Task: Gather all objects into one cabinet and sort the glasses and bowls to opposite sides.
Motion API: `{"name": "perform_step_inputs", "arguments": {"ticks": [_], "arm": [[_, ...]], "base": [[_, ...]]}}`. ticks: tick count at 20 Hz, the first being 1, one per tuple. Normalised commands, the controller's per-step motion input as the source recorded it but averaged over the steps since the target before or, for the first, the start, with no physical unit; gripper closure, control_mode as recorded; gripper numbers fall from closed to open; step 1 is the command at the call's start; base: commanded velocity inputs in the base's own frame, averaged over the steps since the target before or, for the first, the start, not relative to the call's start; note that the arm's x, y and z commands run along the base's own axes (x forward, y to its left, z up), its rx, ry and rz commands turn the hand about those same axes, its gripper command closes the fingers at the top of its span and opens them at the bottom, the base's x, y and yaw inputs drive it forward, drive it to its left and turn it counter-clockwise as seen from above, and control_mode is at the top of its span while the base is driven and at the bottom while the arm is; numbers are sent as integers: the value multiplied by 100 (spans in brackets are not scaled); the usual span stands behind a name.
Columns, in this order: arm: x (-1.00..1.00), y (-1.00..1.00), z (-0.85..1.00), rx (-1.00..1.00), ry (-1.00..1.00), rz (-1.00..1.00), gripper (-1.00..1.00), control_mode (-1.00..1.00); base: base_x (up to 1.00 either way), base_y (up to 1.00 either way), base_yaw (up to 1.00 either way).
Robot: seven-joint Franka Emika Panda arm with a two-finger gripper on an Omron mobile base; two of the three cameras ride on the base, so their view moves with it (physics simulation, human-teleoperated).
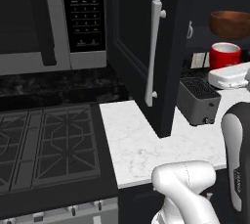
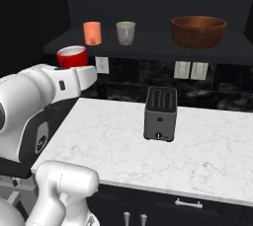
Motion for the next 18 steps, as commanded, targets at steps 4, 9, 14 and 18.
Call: {"name": "perform_step_inputs", "arguments": {"ticks": [4,9,14,18], "arm": [[0,0,46,0,-9,2,100,-100],[7,0,27,0,-1,0,100,-100],[31,-2,0,0,7,0,100,-100],[45,0,0,1,6,1,100,-100]], "base": [[0,0,0],[0,0,0],[0,0,0],[0,0,0]]}}
